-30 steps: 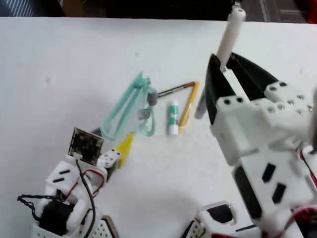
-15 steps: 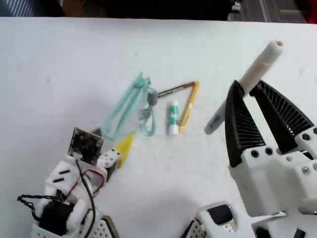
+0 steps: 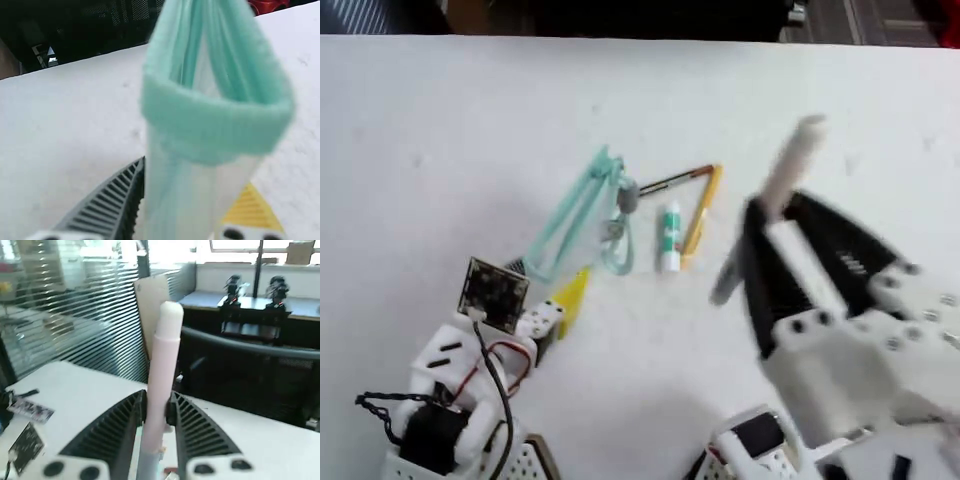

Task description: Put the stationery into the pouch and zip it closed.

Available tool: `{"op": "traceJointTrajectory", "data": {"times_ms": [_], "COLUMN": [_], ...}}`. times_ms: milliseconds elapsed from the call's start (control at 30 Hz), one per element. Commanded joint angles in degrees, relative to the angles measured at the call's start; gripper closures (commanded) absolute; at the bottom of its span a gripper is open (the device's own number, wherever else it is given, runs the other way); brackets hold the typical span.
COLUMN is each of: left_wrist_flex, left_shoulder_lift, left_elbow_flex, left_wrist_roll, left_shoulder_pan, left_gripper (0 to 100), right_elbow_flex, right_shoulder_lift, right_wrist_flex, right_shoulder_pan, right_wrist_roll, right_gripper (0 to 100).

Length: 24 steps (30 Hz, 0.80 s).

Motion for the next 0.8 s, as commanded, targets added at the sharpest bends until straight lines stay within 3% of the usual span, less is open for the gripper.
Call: {"op": "traceJointTrajectory", "data": {"times_ms": [0, 400, 633, 767], "left_wrist_flex": [0.4, 0.0, 0.0, 0.0], "left_shoulder_lift": [0.0, 0.0, 0.0, 0.0], "left_elbow_flex": [-1.9, -0.6, -0.1, -0.1], "left_wrist_roll": [0.7, 0.7, 0.6, 0.6], "left_shoulder_pan": [-0.2, 0.8, 5.1, 5.1], "left_gripper": [77, 77, 77, 77], "right_elbow_flex": [9.7, 30.2, 46.8, 55.2], "right_shoulder_lift": [-1.4, -6.4, -8.1, -7.8], "right_wrist_flex": [-3.2, -42.4, -58.9, -69.2], "right_shoulder_pan": [-5.1, -5.7, -16.0, -19.3], "right_wrist_roll": [0.3, 0.2, 1.1, 9.1], "right_gripper": [98.1, 98.2, 98.2, 98.2]}}
